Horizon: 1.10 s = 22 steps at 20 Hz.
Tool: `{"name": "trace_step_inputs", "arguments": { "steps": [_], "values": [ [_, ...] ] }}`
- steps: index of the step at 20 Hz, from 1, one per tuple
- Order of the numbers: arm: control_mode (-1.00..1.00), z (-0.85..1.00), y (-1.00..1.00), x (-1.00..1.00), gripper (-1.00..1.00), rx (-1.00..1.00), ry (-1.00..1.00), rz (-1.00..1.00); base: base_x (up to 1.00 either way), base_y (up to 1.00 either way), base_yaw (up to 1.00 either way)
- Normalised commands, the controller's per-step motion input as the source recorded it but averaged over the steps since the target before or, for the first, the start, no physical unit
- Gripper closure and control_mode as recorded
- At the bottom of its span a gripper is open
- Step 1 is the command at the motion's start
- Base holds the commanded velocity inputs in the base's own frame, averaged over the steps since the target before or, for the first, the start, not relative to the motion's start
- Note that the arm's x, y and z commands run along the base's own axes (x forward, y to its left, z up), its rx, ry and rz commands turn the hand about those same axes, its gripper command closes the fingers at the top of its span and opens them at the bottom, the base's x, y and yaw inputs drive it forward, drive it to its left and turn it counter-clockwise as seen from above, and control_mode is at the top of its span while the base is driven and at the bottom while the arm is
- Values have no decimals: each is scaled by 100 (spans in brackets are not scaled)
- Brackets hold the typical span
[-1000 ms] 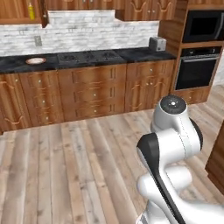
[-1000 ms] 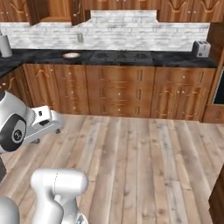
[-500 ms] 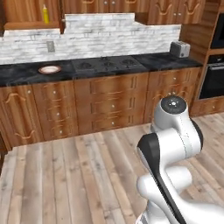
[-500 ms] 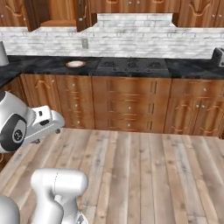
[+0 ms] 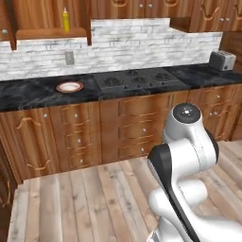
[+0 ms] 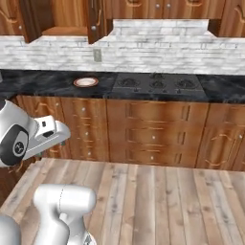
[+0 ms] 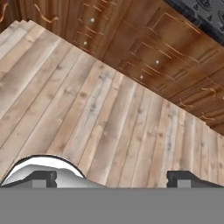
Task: Move the hot dog bun to the plate on the dining table and place the condiment next to that plate. Then navigate to the fridge and take the sausage and place it on the plate as well.
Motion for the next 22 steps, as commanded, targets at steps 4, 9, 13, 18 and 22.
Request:
{"name": "trace_step_inputs", "arguments": {
  "steps": [4, 9, 13, 18, 22],
  "values": [
    [100, 0, 0, 0, -100, 0, 0, 0, 100, 37, 5],
    [100, 0, 0, 0, -100, 0, 0, 0, 100, 62, 1],
    [100, 0, 0, 0, -100, 0, 0, 0, 99, 74, 0],
    [100, 0, 0, 0, -100, 0, 0, 0, 95, 69, 0],
    [100, 0, 0, 0, -100, 0, 0, 0, 94, 60, 0]
  ]
}}
